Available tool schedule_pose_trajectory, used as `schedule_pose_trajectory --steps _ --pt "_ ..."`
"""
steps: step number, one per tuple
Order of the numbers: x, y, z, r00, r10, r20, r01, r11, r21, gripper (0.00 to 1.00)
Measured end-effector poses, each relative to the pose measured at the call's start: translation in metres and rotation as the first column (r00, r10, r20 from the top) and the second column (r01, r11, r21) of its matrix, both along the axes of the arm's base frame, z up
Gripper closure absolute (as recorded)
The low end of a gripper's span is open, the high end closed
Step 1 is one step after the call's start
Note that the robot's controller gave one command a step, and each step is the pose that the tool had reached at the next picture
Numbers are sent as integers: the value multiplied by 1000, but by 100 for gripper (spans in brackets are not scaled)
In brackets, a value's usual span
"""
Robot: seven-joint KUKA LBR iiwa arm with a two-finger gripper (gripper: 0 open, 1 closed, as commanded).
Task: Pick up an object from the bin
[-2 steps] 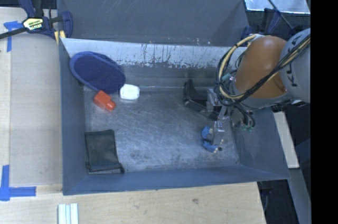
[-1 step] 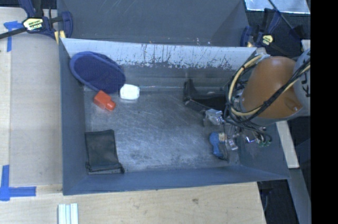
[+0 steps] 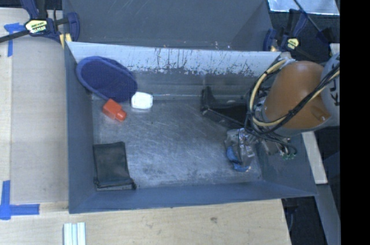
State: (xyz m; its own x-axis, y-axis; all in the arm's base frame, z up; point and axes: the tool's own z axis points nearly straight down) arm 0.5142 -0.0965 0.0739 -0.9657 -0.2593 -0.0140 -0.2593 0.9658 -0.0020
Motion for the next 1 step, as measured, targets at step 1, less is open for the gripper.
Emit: schedule_pose_trajectory --steps 1 --pt "-13 10 150 1000 -14 -2 14 1000 -3 100"
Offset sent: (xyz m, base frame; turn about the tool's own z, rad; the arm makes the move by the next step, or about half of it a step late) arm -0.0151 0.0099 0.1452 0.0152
